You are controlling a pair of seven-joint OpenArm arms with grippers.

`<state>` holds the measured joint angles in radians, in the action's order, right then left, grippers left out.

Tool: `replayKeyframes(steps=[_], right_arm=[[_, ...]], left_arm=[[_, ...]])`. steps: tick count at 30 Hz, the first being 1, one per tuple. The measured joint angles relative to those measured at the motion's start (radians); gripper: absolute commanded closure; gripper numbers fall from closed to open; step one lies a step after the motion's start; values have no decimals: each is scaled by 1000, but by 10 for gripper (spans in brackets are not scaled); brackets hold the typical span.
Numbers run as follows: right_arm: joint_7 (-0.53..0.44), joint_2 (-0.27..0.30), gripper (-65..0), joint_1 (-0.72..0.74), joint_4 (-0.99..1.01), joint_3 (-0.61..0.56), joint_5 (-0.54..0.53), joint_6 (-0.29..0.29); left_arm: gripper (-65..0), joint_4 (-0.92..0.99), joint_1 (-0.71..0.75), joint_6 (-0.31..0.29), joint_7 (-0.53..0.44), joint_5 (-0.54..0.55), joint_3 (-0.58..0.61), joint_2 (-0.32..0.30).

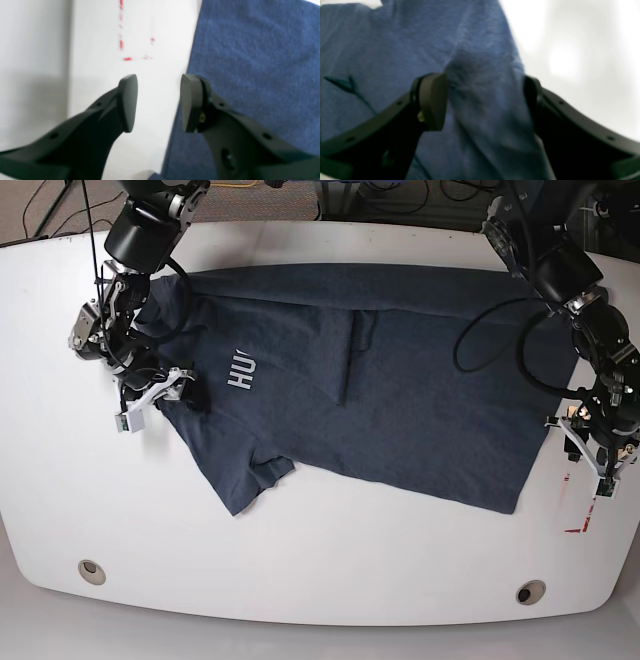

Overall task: Layout the t-shirt on the table in an organized manner, then fold the t-shirt properly
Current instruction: 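Move both grippers down to the shirt sides to smooth it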

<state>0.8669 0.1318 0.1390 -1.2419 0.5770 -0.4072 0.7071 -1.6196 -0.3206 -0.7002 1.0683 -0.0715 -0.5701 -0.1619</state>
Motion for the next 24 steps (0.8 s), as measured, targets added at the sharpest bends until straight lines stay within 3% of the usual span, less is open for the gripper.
replayKeyframes(steps=[3,7,11,18,24], right_arm=[[0,-6,-296,0,0,0,0,0],[8,-7,-128,-1,2,-1,1,-2],[16,-7,-33,-2,4,-2,4,-4],[21,-8,-24,-3,6,-4,4,-4],[19,-4,-22,-2,5,-62,3,-4]], left_arm=[[-265,63,-29,0,-28,-10,-3,-3],[-267,159,-60,2,-129,-6,4,-8],[-267,285,-85,0,-197,-2,12,-21],[-271,590,-145,45,-363,-10,42,-67],[-322,847,-208,90,-505,-13,43,-116]])
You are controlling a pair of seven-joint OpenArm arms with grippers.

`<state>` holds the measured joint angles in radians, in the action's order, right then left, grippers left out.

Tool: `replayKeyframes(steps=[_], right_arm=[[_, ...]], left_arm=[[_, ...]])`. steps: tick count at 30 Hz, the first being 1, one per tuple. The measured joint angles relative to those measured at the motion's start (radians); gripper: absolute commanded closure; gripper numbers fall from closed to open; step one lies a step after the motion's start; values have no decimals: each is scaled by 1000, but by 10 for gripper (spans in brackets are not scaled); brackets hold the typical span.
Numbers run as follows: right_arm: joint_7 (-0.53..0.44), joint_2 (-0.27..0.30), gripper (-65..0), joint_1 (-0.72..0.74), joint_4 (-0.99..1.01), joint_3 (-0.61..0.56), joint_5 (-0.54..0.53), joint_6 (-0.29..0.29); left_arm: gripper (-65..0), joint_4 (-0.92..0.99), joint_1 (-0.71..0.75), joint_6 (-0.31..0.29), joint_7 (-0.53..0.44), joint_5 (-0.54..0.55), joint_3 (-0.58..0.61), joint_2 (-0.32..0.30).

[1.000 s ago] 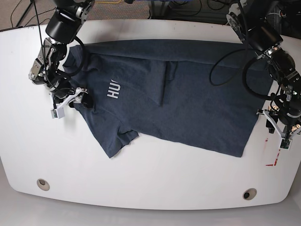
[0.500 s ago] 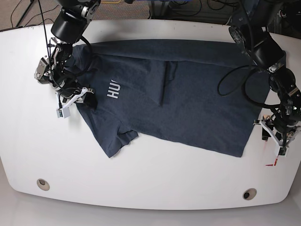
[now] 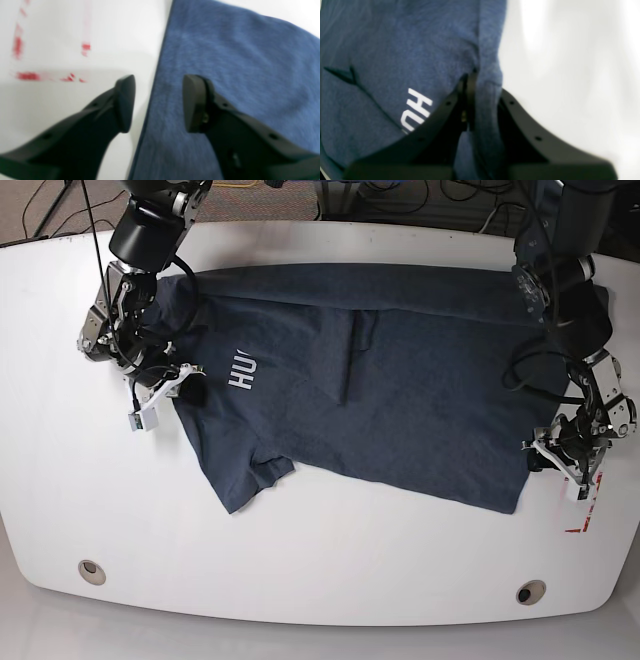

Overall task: Layout the t-shirt on the table in an organized manner, then fold the t-shirt properly
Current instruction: 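Move both grippers down to the shirt sides to smooth it, then grasp the shirt edges with both grippers at its two sides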

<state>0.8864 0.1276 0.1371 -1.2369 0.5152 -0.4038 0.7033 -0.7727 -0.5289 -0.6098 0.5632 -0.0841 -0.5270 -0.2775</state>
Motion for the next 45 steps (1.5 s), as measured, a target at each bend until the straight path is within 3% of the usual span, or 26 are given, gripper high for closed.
replayKeyframes(steps=[7,16,29,31,37,39,45], right_arm=[[11,-11,-22,-14,-37,-10,5,0],[26,-11,-22,-26,-64,-10,8,0],[26,-11,-22,-26,-64,-10,8,-3],[26,-11,-22,-26,-64,-11,8,-3],[26,-11,-22,-26,-64,-10,8,-3],[26,-11,-21,-26,-64,-10,8,-3],[26,-11,0,-26,-64,-10,8,-3]], left_arm=[[-336,215,-62,38,-142,1,0,-50],[-336,379,-132,42,-217,6,43,-67],[-329,393,-150,42,-239,11,66,4],[-301,393,-152,40,-239,15,67,17],[-78,393,-150,36,-236,18,68,33],[-38,393,-150,37,-236,16,69,32],[-18,393,-148,37,-232,14,69,30]])
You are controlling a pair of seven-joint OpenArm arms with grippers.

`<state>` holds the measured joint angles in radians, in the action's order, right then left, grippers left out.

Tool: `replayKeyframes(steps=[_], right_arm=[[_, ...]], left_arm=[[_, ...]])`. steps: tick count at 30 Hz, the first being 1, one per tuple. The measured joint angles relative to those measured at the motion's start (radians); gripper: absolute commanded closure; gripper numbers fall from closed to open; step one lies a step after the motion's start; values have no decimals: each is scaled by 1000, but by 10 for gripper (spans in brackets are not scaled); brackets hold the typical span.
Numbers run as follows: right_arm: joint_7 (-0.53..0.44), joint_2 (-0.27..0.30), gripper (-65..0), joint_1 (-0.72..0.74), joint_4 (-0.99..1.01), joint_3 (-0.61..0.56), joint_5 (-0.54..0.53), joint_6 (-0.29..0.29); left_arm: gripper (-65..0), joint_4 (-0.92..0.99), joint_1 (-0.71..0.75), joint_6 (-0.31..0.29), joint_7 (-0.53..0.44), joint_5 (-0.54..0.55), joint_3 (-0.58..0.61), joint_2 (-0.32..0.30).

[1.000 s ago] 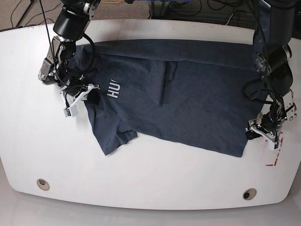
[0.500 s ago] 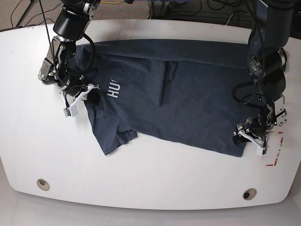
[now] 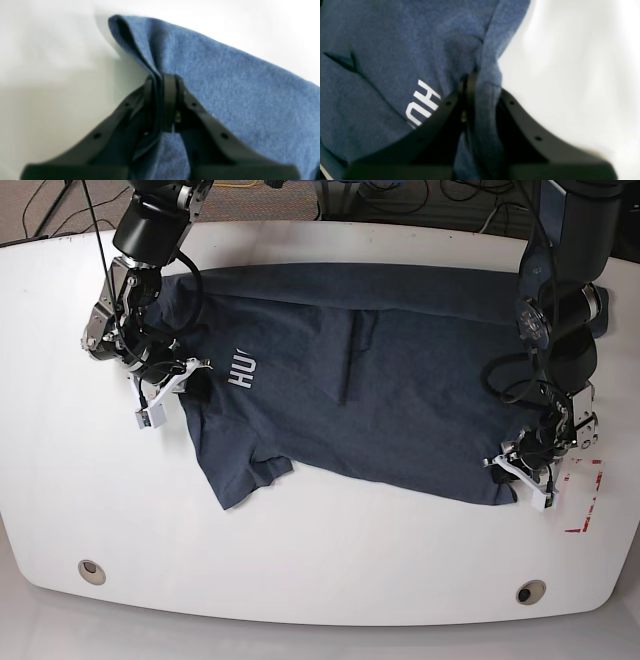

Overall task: Layout the t-shirt on the table in an organized manner, then fold the t-shirt properly
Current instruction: 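Grasp the shirt edges with both grippers at its two sides, then lift the held navy shirt high with both grippers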

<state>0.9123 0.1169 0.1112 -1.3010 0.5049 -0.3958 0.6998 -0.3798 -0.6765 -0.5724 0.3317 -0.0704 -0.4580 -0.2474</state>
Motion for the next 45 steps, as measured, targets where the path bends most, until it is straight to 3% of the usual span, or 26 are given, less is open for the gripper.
replayKeyframes(steps=[6,10,20,28,37,45], right_arm=[[2,-1,0,-2,-13,-1,4,0],[39,-3,0,-14,-76,-3,33,-7],[167,-3,0,-62,-351,-3,10,3],[249,-5,0,-93,-546,-6,7,2],[272,-1,0,-24,-626,-14,-2,7],[296,91,0,140,-629,-102,19,1]], left_arm=[[-8,-23,4,-4,17,3,-3,1],[-8,-111,26,-5,83,-4,-5,7],[-8,-513,148,-38,312,3,-65,21],[-8,-820,225,-126,486,11,-99,78],[-7,-1101,237,-134,582,10,-113,103],[-7,-1297,180,-140,606,8,-103,160]])
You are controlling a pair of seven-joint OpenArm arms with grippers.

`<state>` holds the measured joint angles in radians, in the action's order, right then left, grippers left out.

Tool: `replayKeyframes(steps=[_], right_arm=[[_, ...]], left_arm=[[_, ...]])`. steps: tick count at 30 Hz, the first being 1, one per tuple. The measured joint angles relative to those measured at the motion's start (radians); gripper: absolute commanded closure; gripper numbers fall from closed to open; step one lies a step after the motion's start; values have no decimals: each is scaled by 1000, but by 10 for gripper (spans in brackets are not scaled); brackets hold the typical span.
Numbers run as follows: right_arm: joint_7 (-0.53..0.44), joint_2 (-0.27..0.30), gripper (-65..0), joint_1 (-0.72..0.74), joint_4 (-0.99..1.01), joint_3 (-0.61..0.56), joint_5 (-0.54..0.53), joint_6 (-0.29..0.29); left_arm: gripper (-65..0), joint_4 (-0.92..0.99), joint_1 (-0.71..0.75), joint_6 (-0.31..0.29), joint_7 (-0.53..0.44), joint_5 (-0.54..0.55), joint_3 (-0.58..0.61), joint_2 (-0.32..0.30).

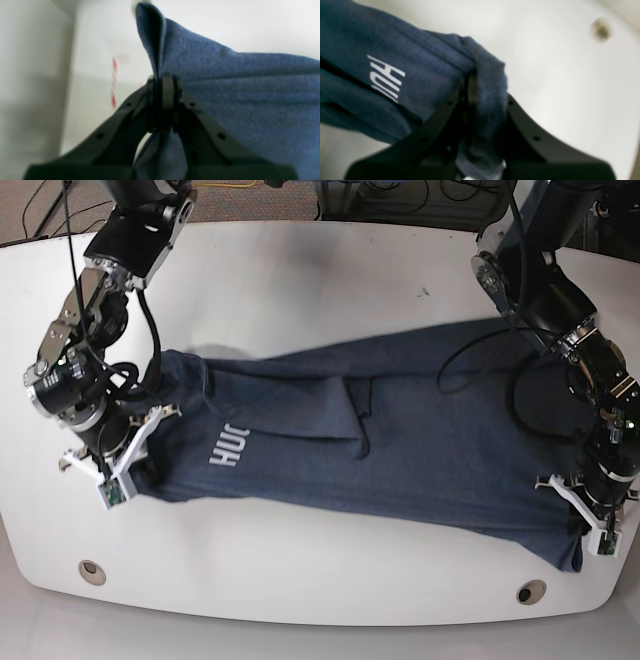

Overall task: Layout the t-shirt on the table in an organized manner, then fold the t-shirt properly
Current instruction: 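Lift the held navy shirt high with both grippers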

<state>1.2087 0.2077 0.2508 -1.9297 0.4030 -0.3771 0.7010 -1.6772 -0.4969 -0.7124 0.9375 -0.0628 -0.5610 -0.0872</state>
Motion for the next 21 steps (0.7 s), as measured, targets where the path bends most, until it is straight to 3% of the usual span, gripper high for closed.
replayKeyframes(steps=[7,14,21], right_arm=[[0,80,0,196,0,-97,-19,7],[27,172,0,455,5,-215,-19,4],[23,240,0,743,111,-315,-42,7]], left_arm=[[-7,-122,-192,4,151,-4,32,-6],[-7,-162,-445,6,232,1,56,-22],[-7,-130,-671,7,248,4,118,-70]])
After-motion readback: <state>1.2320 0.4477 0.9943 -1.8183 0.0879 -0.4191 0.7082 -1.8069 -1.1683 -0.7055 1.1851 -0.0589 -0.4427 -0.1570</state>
